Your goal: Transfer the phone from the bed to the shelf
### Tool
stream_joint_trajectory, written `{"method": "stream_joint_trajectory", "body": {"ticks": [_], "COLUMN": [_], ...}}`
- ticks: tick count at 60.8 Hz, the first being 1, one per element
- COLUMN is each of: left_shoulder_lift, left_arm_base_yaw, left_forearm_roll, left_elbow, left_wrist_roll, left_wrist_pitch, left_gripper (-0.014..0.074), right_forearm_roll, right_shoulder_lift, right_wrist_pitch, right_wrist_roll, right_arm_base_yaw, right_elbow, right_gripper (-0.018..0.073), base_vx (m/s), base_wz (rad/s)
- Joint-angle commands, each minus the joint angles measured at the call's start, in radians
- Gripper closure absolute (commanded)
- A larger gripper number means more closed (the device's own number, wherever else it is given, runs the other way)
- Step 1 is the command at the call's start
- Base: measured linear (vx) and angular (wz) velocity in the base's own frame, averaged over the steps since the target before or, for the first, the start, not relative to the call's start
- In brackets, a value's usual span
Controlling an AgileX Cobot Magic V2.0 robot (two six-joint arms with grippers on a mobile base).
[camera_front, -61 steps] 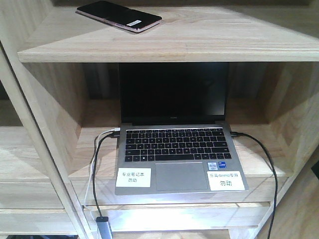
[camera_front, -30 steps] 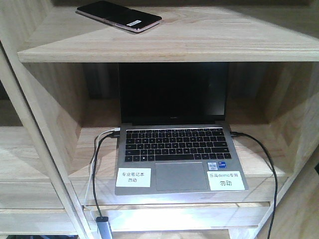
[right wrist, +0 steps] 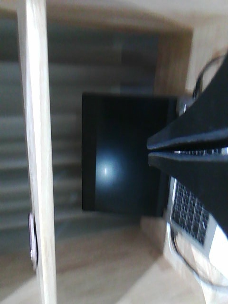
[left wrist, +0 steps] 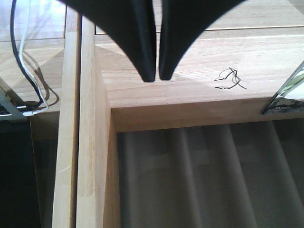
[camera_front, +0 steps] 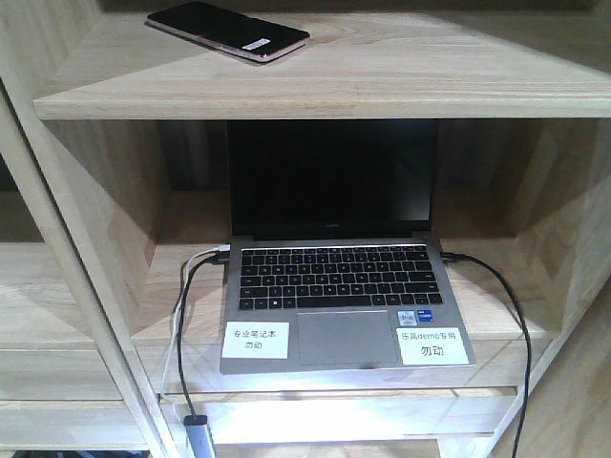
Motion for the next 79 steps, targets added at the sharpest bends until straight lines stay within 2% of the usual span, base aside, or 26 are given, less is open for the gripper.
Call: {"method": "stream_joint_trajectory", "body": {"ticks": [1, 11, 20, 34, 43, 79], "left_shoulder_lift": [-0.007, -0.007, -0.007, -0.007, -0.007, -0.007], "left_arm_base_yaw": [0.001, 0.001, 0.001, 0.001, 0.001, 0.001], "left_forearm_roll": [-0.009, -0.009, -0.009, -0.009, -0.009, -0.009], "left_elbow": [-0.023, -0.023, -0.023, -0.023, -0.023, -0.023], "left_wrist_roll": [-0.006, -0.006, -0.006, -0.006, -0.006, -0.006], "left_wrist_pitch": [-0.072, -0.072, -0.072, -0.072, -0.072, -0.072], "left_gripper": [0.0595, 0.0595, 0.0595, 0.0595, 0.0595, 0.0595], "right_forearm_roll": [-0.014, -0.015, -0.006, -0.018, -0.012, -0.011], "right_shoulder_lift": [0.006, -0.035, -0.13, -0.226, -0.226, -0.226], "right_wrist_pitch": [-0.074, -0.078, -0.083, -0.105, -0.197, -0.227], "right_wrist_roll": [-0.001, -0.014, -0.002, -0.024, -0.025, -0.052], "right_arm_base_yaw": [-0.083, -0.212, -0.269, -0.269, -0.269, -0.269], "right_elbow": [-0.028, 0.001, 0.105, 0.269, 0.359, 0.355], "right_gripper": [0.0569, 0.0569, 0.0569, 0.0569, 0.0569, 0.0569], "base_vx": [0.0, 0.0, 0.0, 0.0, 0.0, 0.0], "base_wz": [0.0, 0.0, 0.0, 0.0, 0.0, 0.0]}}
